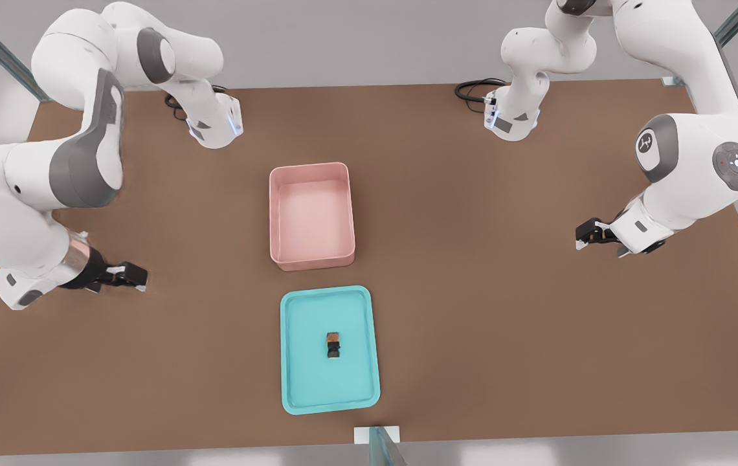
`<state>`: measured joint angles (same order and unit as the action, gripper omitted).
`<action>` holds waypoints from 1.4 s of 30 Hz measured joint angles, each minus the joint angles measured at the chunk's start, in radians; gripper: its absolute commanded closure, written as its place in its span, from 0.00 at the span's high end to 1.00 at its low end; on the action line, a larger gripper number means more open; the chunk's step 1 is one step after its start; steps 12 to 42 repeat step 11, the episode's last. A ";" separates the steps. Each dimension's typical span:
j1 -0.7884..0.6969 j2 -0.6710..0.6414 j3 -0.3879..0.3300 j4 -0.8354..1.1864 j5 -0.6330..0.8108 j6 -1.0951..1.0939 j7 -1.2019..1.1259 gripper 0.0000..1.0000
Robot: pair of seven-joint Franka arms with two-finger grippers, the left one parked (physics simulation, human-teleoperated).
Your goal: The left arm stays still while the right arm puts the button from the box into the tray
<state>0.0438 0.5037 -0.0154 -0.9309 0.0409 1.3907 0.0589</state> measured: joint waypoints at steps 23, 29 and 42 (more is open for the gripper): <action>-0.011 -0.420 0.032 -0.760 -0.013 0.130 -0.051 1.00; -0.011 -0.420 0.032 -0.760 -0.013 0.130 -0.051 1.00; -0.011 -0.420 0.032 -0.760 -0.013 0.130 -0.051 1.00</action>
